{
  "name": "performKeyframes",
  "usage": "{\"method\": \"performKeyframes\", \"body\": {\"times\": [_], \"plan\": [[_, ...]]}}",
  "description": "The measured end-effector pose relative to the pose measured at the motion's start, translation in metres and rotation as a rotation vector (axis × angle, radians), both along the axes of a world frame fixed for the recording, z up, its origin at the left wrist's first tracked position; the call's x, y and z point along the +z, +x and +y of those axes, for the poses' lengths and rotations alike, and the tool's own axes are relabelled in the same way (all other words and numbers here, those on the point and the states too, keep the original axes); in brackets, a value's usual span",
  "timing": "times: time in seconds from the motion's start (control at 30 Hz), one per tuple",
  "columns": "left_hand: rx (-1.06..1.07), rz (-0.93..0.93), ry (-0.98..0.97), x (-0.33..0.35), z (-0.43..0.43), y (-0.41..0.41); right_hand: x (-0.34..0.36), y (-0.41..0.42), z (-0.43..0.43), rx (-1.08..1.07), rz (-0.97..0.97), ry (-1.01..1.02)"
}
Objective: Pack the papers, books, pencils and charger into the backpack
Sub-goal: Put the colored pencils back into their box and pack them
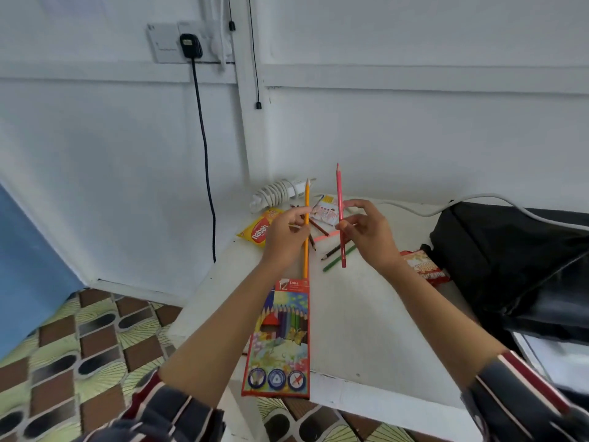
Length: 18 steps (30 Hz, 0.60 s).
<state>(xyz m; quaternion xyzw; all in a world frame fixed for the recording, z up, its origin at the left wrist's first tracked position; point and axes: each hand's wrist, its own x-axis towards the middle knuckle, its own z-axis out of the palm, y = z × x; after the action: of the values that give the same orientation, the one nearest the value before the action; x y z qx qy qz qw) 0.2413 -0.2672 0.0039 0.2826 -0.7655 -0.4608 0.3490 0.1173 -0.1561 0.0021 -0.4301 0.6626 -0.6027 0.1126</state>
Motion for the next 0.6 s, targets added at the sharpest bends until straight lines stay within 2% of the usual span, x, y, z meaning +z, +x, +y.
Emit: {"method": "performKeyframes", "body": {"times": [0.17, 0.4, 0.53, 0.6], "plan": [[0.04, 0.016, 0.011, -0.005, -0.023, 0.023, -0.012, 0.016, -0.029, 0.078, -0.041, 0.04], [0.041, -0.05, 0.018, -0.013, -0.046, 0.035, -0.036, 0.029, -0.063, 0.077, -0.094, 0.167], [0.084, -0.082, -0.056, -0.021, -0.061, 0.03, -0.043, 0.027, -0.078, 0.06, -0.045, 0.246], [0.065, -0.127, -0.093, -0.024, -0.066, 0.023, -0.046, 0.024, -0.083, 0.055, 0.044, 0.308]]}}
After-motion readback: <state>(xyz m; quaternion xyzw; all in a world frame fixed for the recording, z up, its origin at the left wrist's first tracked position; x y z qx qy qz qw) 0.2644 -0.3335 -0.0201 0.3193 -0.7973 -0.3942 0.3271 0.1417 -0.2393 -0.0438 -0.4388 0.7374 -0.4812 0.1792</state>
